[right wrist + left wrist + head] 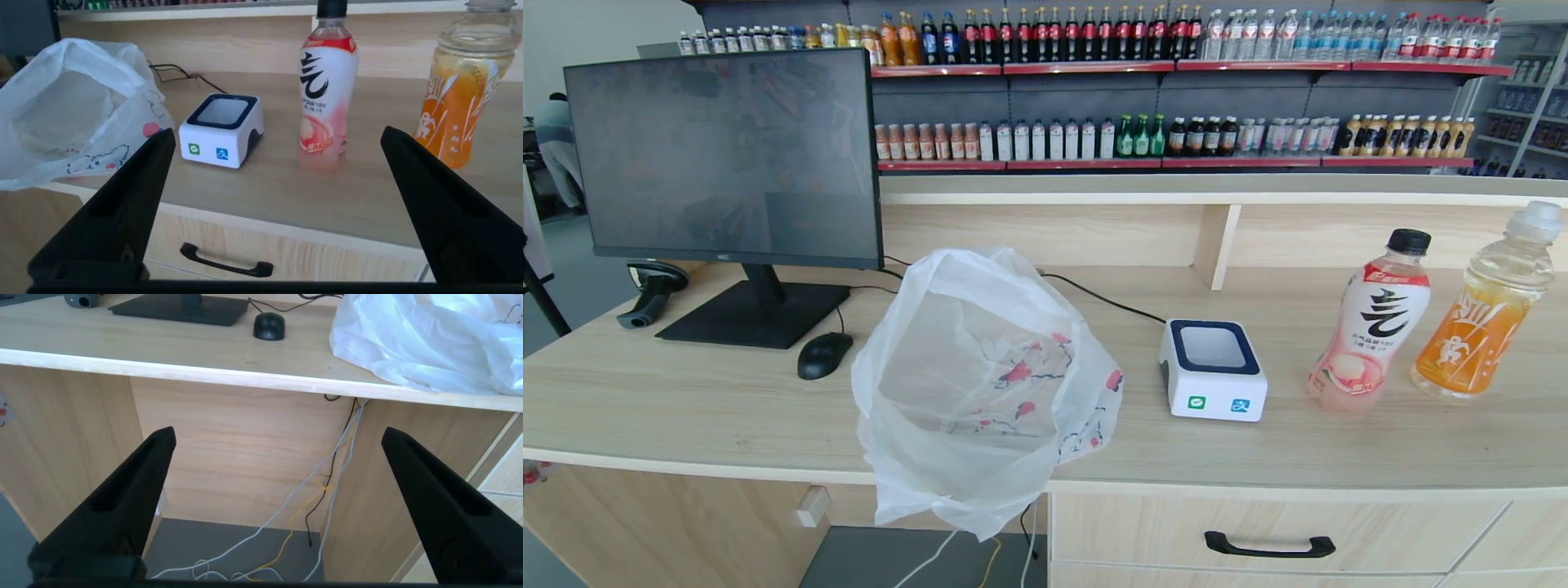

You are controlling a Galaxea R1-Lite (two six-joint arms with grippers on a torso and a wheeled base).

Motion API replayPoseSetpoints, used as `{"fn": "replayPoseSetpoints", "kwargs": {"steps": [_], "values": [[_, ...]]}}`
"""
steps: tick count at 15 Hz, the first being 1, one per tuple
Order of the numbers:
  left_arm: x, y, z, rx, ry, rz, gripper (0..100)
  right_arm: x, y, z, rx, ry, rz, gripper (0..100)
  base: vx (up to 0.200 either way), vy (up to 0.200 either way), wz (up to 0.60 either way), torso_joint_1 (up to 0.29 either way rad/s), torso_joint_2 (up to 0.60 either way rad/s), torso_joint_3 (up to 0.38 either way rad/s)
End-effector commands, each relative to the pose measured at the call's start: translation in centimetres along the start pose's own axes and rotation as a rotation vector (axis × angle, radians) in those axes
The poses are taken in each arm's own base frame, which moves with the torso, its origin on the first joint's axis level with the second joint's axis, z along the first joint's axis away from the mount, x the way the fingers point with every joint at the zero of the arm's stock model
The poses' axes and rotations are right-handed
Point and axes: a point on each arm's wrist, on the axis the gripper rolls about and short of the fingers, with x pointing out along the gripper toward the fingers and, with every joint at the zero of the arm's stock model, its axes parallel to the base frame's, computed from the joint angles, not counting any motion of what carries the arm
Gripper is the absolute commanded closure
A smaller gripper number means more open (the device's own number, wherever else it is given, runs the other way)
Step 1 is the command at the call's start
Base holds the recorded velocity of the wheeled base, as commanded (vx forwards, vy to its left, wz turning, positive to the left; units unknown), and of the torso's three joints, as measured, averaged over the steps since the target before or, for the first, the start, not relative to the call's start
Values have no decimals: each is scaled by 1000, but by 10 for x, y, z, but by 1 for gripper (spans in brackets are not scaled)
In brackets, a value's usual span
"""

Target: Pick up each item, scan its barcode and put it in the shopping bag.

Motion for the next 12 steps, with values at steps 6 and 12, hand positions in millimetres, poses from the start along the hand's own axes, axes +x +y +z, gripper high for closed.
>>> {"fn": "replayPoseSetpoints", "kwargs": {"steps": [6,12], "values": [[0,0,0,0,-1,0,0,53,-6,-3,-64,192,-30,0,0,0,0,0,0,0],[0,0,0,0,-1,0,0,94,-10,4,23,257,-37,0,0,0,0,0,0,0]]}}
